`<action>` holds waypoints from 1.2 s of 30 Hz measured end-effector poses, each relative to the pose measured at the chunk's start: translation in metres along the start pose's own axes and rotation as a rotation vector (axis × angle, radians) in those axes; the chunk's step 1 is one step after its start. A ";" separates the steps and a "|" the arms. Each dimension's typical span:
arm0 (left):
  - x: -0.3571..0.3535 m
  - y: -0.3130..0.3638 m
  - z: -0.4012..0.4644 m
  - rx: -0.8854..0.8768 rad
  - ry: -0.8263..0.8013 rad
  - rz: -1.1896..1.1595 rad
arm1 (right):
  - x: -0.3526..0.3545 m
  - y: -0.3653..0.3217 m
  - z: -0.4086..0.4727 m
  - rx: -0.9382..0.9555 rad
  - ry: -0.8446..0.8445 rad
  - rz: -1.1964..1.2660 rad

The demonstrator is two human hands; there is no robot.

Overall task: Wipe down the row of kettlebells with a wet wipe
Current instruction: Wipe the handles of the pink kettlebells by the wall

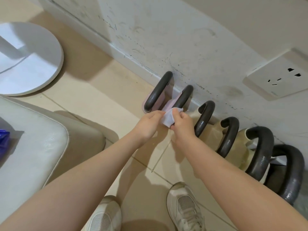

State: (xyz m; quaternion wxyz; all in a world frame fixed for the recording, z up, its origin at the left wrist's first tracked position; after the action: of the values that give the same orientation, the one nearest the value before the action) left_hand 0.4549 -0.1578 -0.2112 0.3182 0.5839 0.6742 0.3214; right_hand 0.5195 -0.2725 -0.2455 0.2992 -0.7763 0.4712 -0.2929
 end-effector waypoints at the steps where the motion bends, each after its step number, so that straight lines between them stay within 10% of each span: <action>1: -0.001 0.000 -0.001 0.008 -0.002 -0.015 | -0.002 0.003 0.001 -0.034 0.024 0.011; 22: 0.006 0.009 0.014 0.045 0.086 -0.092 | 0.005 -0.022 0.015 -0.101 0.161 0.096; 36: -0.008 0.024 0.011 0.050 -0.080 0.037 | -0.001 -0.026 -0.020 0.220 0.132 -0.181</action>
State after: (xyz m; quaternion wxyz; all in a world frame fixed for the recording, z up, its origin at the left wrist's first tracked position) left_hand 0.4784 -0.1622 -0.1976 0.3243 0.6164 0.6577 0.2869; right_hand 0.5188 -0.2660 -0.2132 0.3234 -0.7571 0.3830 -0.4190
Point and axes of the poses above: each hand's wrist, its own z-axis towards the middle knuckle, its own x-axis out of the back of the hand, y = z × x, the point moved 10 cm from there along z, towards the middle knuckle, and after that the axes turned 9 degrees about -y, right-handed, at the moved point
